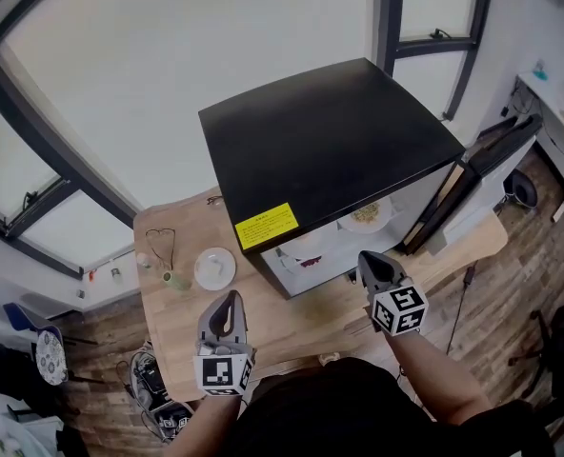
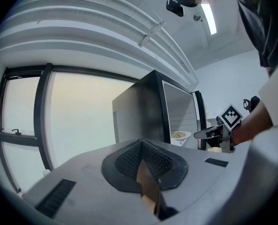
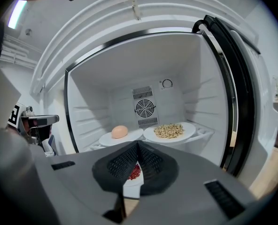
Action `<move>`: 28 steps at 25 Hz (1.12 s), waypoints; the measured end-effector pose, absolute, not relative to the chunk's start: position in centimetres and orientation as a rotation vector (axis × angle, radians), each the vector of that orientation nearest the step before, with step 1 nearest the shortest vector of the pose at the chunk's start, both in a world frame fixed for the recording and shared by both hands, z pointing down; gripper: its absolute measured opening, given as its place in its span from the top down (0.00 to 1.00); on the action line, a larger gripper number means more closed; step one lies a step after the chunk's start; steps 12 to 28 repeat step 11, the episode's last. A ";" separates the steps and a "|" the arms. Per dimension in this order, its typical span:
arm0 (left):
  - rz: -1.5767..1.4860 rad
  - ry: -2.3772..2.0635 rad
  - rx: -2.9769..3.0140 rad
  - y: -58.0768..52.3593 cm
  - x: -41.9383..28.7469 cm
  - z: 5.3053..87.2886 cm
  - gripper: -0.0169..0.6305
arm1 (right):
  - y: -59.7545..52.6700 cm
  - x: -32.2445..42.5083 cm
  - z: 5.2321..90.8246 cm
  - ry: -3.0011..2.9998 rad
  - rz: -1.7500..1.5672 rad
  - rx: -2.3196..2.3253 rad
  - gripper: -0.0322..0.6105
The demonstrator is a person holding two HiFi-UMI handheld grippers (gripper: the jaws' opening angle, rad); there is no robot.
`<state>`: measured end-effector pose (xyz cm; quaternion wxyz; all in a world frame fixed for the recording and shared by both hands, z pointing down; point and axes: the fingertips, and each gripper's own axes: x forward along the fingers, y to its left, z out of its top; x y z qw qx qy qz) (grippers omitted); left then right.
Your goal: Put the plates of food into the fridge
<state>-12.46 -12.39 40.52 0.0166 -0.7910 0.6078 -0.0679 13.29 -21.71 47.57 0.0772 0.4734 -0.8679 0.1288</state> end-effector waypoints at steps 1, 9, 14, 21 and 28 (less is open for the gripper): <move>-0.211 1.892 -2.460 -12.5 -12.3 40.6 0.97 | -21.8 13.3 47.5 -2.602 0.381 1.415 0.92; -0.207 1.885 -2.463 -13.5 -10.9 40.5 0.97 | -22.7 13.3 47.2 -2.611 0.364 1.380 0.92; -0.195 1.889 -2.459 -13.8 -10.8 40.4 0.97 | -22.9 13.2 47.3 -2.614 0.363 1.367 0.92; -0.195 1.889 -2.459 -13.8 -10.8 40.4 0.97 | -22.9 13.2 47.3 -2.614 0.363 1.367 0.92; -0.195 1.889 -2.459 -13.8 -10.8 40.4 0.97 | -22.9 13.2 47.3 -2.614 0.363 1.367 0.92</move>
